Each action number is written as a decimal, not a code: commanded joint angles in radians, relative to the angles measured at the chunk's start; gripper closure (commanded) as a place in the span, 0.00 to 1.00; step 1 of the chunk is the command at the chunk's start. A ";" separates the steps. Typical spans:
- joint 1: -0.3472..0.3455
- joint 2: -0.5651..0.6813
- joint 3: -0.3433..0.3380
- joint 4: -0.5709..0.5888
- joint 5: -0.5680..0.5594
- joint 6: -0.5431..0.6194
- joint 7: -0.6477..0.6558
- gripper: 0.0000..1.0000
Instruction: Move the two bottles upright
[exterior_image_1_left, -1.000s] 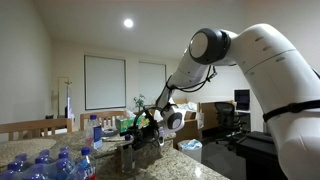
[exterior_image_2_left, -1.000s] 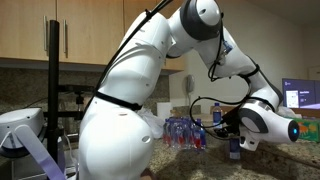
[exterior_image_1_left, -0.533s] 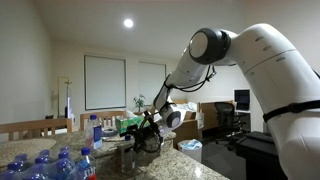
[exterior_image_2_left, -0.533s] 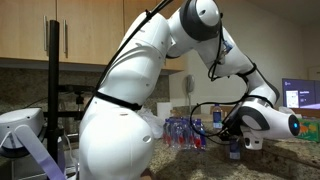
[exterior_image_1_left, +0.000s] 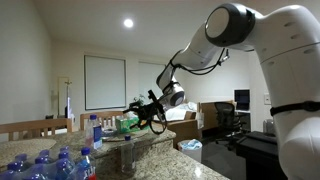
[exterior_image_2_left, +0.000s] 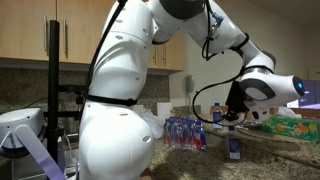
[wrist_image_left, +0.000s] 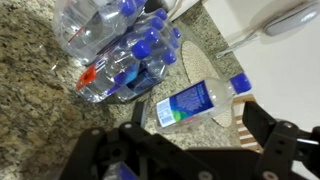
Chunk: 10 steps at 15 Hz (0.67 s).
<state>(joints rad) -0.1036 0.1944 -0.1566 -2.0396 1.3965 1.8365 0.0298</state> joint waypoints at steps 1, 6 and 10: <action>0.019 -0.157 0.022 -0.040 -0.075 0.022 0.067 0.00; 0.071 -0.250 0.095 -0.017 -0.387 0.126 0.324 0.00; 0.102 -0.316 0.162 -0.022 -0.657 0.152 0.525 0.00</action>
<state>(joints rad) -0.0147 -0.0612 -0.0316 -2.0388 0.8983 1.9671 0.4179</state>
